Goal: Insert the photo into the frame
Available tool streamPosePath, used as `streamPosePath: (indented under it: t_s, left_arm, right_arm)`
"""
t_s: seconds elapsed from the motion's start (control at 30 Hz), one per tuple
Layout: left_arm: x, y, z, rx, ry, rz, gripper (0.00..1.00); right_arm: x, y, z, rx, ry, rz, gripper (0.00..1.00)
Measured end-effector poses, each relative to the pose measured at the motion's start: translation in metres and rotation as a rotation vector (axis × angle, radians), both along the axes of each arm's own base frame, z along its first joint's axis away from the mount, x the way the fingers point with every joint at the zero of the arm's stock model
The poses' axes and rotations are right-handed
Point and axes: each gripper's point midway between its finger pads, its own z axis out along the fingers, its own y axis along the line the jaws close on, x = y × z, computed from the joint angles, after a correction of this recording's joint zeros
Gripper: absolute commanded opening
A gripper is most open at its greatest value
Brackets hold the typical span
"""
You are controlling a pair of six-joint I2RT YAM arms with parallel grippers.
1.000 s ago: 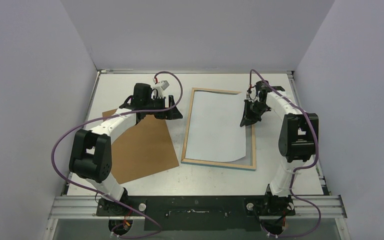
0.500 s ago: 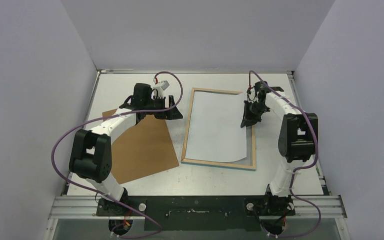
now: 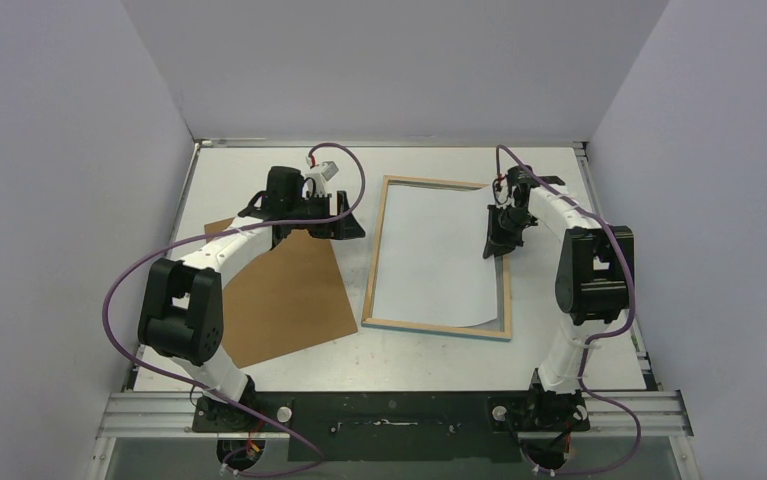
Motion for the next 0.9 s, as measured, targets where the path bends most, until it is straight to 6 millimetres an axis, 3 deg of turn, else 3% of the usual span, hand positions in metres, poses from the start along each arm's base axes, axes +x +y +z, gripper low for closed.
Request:
streamPosePath:
  t_s: [0.33, 0.67, 0.9]
  left_arm:
    - [-0.001, -0.001, 0.0, -0.004, 0.002, -0.007, 0.73]
    - [-0.002, -0.003, -0.01, 0.004, 0.028, -0.01, 0.73]
    - [0.001, -0.004, -0.016, 0.011, 0.047, -0.012, 0.73]
  right_arm:
    - [0.0, -0.004, -0.002, -0.036, -0.001, -0.002, 0.31]
    - [-0.003, -0.019, -0.002, -0.116, 0.004, -0.018, 0.33]
    - [-0.006, -0.037, 0.006, -0.217, -0.004, -0.063, 0.51]
